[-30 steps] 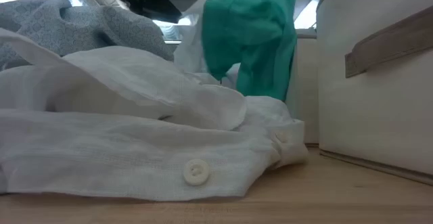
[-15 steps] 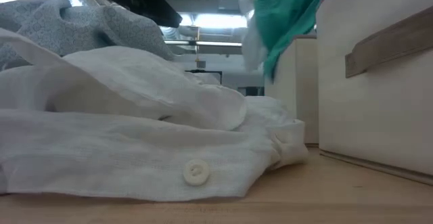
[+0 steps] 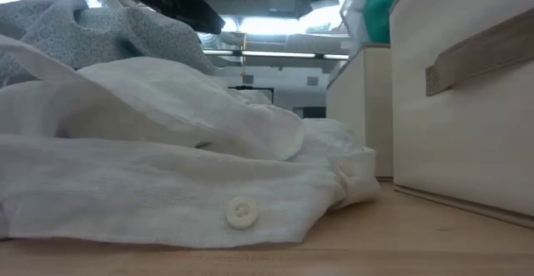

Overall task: Sort clothes
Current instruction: Put the light green shorts into the top bin

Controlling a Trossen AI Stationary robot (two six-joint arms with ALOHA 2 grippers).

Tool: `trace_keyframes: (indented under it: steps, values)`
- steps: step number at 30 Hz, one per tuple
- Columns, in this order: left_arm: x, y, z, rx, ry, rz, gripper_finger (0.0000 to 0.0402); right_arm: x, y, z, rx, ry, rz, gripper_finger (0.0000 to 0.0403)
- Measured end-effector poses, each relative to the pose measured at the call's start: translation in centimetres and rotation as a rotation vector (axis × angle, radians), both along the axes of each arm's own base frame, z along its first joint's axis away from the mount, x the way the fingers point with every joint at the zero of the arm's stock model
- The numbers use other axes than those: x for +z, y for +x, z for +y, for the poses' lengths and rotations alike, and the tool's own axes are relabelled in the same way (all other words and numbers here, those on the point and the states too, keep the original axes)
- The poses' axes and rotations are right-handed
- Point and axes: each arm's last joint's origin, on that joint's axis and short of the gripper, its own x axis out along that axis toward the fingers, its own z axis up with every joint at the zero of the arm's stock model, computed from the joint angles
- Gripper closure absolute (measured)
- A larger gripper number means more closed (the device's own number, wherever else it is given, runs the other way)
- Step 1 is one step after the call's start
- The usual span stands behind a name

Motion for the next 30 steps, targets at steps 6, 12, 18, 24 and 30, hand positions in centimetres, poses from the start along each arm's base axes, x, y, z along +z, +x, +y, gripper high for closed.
trace_keyframes:
  steps: [6,12,18,24,30]
  values:
    - [0.1,0.0,0.0,0.0,0.001,-0.011,0.0199,-3.2,0.9,-0.2,-0.009,0.176,0.113,0.0359]
    - [0.1,0.0,0.0,0.0,-0.002,-0.013,0.0199,-7.1,3.1,-0.6,-0.034,0.243,0.23,0.0359]
    - [0.1,0.0,0.0,0.002,-0.008,-0.017,0.0199,-11.0,4.4,-1.2,-0.081,0.279,0.335,0.0359]
    - [0.1,0.0,0.0,0.006,-0.018,-0.02,0.0199,-14.1,4.6,-3.2,-0.087,0.392,0.41,0.0359]
    - [0.1,0.1,0.0,0.011,-0.034,-0.025,0.0199,-17.1,4.1,-4.8,0.027,0.605,0.474,0.0359]
